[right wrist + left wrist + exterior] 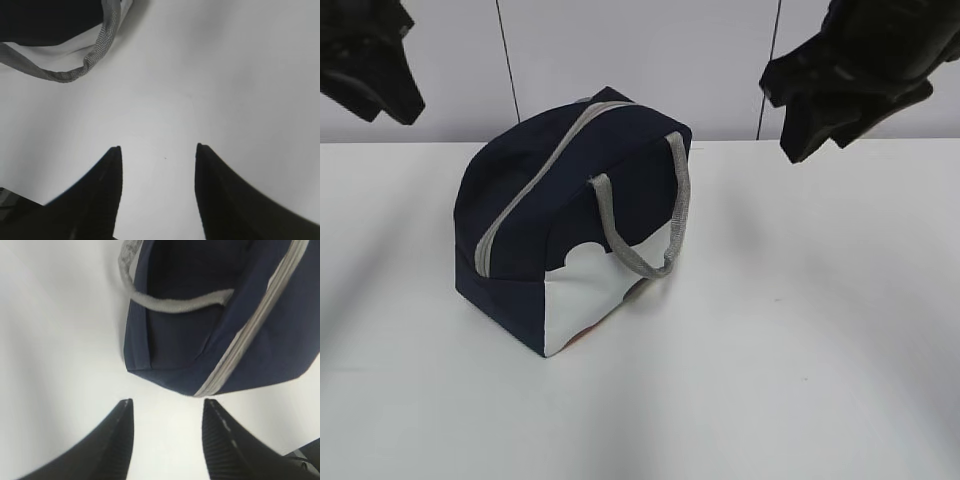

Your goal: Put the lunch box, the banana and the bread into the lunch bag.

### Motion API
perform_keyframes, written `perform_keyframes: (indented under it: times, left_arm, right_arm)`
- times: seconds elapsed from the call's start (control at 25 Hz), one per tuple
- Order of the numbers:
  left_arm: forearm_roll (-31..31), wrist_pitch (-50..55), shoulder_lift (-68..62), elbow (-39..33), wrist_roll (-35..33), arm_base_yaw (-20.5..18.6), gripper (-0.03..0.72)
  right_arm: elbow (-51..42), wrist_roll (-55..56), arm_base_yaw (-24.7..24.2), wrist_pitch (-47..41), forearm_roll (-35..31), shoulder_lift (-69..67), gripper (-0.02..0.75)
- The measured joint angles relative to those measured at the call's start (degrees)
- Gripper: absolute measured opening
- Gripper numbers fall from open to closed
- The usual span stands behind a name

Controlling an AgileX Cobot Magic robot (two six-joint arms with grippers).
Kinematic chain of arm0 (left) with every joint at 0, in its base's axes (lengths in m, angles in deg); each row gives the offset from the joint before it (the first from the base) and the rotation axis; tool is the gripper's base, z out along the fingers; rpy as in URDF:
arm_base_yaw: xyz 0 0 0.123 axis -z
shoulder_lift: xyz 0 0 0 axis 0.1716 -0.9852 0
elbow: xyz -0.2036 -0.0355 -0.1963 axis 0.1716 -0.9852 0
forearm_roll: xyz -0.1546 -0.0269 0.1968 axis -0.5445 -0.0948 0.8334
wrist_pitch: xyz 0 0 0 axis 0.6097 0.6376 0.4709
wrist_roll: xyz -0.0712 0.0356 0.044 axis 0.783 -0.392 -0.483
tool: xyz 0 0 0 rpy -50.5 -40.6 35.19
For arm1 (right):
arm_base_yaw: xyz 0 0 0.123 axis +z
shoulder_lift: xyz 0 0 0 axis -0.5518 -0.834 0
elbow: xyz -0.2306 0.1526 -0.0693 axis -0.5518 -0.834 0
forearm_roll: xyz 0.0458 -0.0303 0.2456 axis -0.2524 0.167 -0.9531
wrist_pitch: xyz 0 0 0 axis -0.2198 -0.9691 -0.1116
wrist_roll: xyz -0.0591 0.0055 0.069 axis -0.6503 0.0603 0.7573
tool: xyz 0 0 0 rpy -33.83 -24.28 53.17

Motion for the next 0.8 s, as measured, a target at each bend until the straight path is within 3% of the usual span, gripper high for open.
perform_keyframes:
  times: [0.32,0.8]
  left_arm:
    - [0.76,0.11,10.08,-9.40,1.39,-0.68,0.342]
    - [0.76,0.11,23.74,-18.19,1.61,-0.72,0.342]
  right_arm:
    - [-2.96,-0.12,0.00,-0.35,-0.02,10.47,0.368]
    - [-20.55,-0.22,0.00,-0.71,0.75,35.08,0.368]
